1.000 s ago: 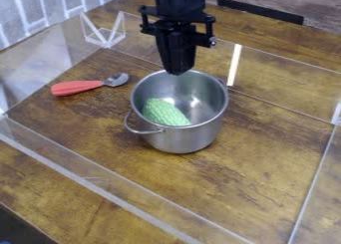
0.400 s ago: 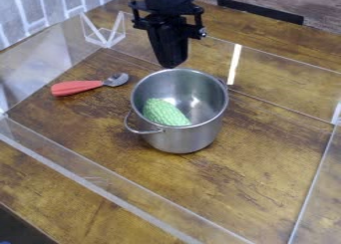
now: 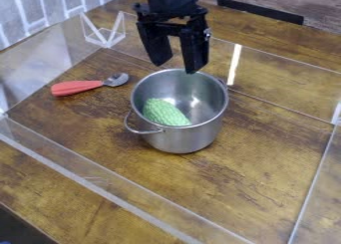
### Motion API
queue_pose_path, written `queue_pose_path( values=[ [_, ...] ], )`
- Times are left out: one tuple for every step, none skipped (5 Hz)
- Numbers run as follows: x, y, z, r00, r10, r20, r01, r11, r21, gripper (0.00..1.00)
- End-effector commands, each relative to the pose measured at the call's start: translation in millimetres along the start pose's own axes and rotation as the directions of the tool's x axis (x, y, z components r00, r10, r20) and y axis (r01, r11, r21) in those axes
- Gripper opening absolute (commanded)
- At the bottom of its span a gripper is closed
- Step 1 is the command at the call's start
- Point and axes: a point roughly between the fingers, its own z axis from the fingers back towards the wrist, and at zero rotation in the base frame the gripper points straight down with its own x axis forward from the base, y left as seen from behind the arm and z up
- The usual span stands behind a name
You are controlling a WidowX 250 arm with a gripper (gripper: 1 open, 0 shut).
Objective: Remove the green object from the silver pot and put it on the table
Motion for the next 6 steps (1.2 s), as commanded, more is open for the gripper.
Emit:
queue_pose_path(
  values=[
    [-1.7, 9.8, 11.4, 0.999, 0.021, 0.048, -0.022, 1.000, 0.020, 1.00],
    [-5.1, 13.5, 0.0, 0.999, 0.029, 0.034, -0.030, 0.999, 0.021, 1.00],
    [-7.8, 16.1, -12.7, 0.999, 0.035, 0.019, -0.036, 0.999, 0.018, 1.00],
    [-9.2, 19.0, -22.9, 0.999, 0.038, 0.014, -0.039, 0.999, 0.014, 1.00],
    [-10.6, 22.2, -32.8, 0.999, 0.041, 0.011, -0.041, 0.999, 0.009, 1.00],
    [-11.4, 25.9, -41.4, 0.999, 0.044, 0.012, -0.044, 0.999, 0.003, 1.00]
  ],
)
